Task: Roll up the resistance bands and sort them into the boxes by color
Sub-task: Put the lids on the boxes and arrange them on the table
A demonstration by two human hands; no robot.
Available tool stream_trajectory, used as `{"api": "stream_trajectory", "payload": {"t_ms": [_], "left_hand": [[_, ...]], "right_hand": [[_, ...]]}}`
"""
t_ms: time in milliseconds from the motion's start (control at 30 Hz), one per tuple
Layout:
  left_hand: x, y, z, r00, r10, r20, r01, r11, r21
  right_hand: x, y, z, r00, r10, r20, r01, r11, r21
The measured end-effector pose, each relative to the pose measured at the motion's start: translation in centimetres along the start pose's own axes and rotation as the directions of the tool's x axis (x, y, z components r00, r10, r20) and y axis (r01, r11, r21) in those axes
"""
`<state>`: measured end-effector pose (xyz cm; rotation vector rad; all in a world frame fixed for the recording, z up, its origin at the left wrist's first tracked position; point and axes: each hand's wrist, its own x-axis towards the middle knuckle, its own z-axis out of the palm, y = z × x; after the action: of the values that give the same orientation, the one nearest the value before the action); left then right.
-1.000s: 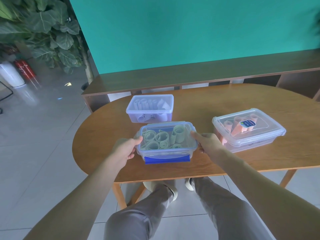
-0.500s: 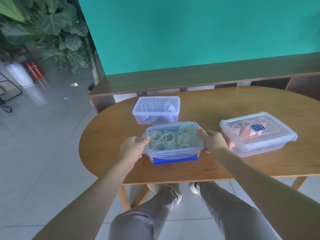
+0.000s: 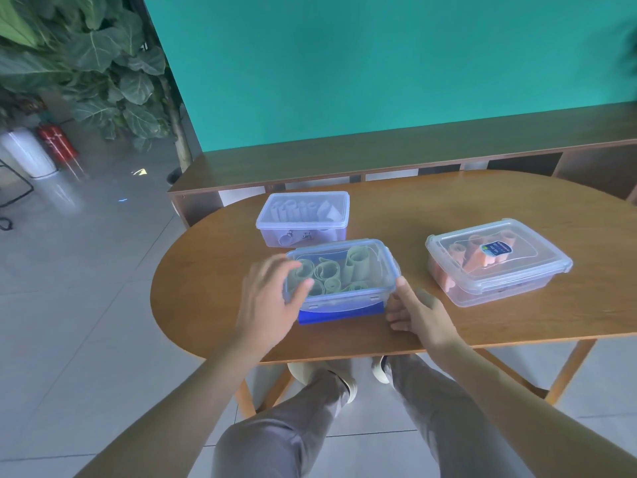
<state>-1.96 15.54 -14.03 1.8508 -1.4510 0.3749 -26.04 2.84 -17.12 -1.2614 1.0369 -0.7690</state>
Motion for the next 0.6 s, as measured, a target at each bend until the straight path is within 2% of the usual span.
{"api": "stream_trajectory", "payload": {"t_ms": [67,133,200,300,600], "left_hand": [[-0.5,0.2,0.2,0.970,0.222,0.095,-0.226,0.974,0.024],[-0.9,0.5,0.7,0.929,0.331,0.164,-0.339,0.941,0.023],[-1.1,1.0,1.1,0.928,0.327,0.178,-0.332,0.943,-0.002],[-0.9,1.6,1.1,0.949,0.250,0.194,-0.251,0.968,-0.016],[-0.8,2.7,2.2,0.969,0.143,0.199,-0.169,0.979,0.118]], "right_hand": [[-0.4,-0.3,0.0,0.998,-0.016,0.058,0.018,0.999,-0.032],[-0.6,-0.6,0.0,0.997,-0.030,0.076,0.036,0.997,-0.075],[-0.5,-0.7,0.1,0.998,-0.042,0.055,0.048,0.994,-0.103],[-0.6,-0.6,0.0,0.998,-0.064,0.027,0.067,0.989,-0.134],[-0.7,0.0,0.3,0.992,-0.119,0.031,0.123,0.972,-0.201]]}}
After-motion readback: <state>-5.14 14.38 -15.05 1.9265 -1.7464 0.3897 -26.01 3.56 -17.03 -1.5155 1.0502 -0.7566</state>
